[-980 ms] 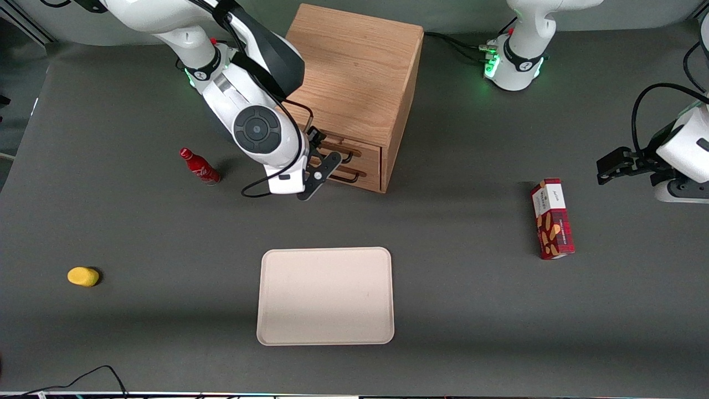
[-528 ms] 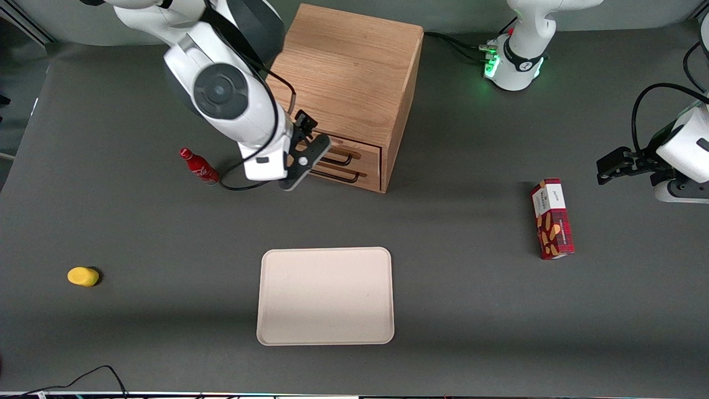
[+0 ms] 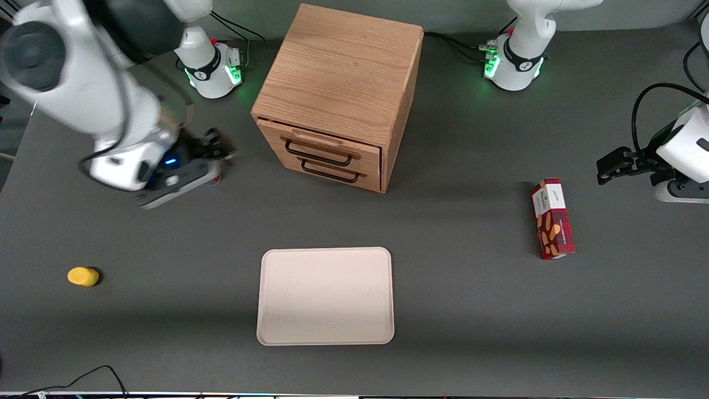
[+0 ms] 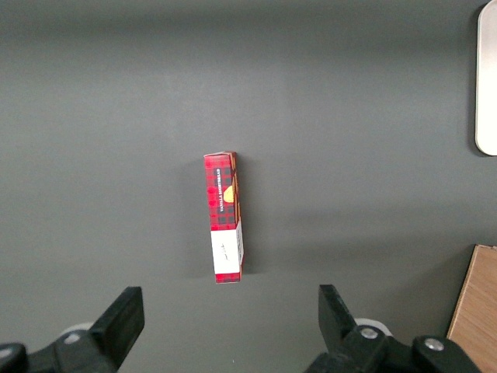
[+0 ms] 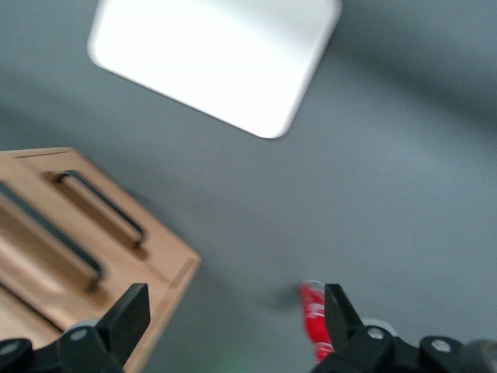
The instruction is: Close top drawer
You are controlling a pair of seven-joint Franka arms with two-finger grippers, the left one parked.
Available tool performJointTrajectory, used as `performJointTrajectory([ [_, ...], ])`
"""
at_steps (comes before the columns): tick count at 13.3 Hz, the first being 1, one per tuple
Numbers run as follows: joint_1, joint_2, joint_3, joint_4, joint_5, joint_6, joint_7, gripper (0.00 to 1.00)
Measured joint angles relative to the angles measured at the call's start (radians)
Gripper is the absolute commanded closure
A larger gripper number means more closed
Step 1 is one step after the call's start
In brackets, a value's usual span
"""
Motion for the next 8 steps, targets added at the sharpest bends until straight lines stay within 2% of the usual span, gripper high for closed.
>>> performJointTrajectory([
  [4,-0.017,-0.022,-0.109,-0.002,-0.054,-0.030,-0.005,0.00],
  [8,-0.037,-0.077,-0.201,-0.067,-0.055,-0.031,-0.005,0.00],
])
